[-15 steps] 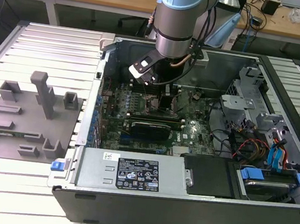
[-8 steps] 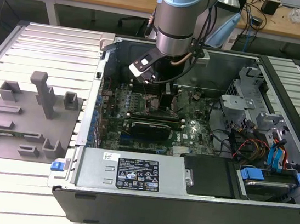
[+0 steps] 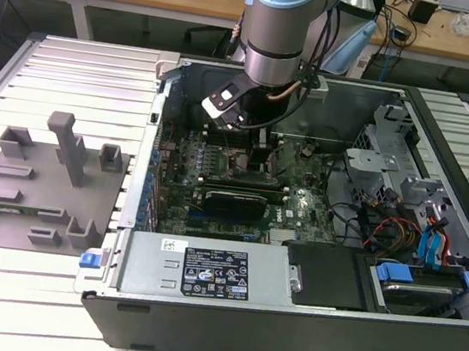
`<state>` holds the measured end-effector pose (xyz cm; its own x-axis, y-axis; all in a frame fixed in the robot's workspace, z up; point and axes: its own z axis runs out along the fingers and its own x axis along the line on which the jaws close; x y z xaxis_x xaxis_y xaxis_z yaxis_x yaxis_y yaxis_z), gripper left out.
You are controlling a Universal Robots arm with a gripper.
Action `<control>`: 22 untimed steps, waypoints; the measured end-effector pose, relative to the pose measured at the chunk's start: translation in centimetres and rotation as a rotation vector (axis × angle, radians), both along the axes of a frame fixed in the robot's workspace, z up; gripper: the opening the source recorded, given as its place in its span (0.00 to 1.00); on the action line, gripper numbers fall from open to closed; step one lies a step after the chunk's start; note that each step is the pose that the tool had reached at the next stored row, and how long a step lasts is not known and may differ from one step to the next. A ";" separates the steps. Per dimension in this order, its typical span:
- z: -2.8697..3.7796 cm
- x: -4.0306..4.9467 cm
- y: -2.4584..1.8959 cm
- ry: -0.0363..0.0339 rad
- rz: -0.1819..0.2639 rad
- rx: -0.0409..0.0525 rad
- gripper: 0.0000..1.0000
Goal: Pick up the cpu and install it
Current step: 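Place the cpu into insertion slot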
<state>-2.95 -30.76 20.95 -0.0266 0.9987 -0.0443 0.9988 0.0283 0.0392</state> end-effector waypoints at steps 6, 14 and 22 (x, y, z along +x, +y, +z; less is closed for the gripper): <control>0.13 0.00 0.00 0.0001 0.000 -0.0001 0.11; -0.34 -0.20 -0.07 -0.0002 -0.001 0.0182 0.11; -0.76 -0.21 -0.09 0.0002 -0.002 0.0179 0.11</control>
<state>-3.16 -30.85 20.19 -0.0243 0.9994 -0.0264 0.9989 0.0254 0.0395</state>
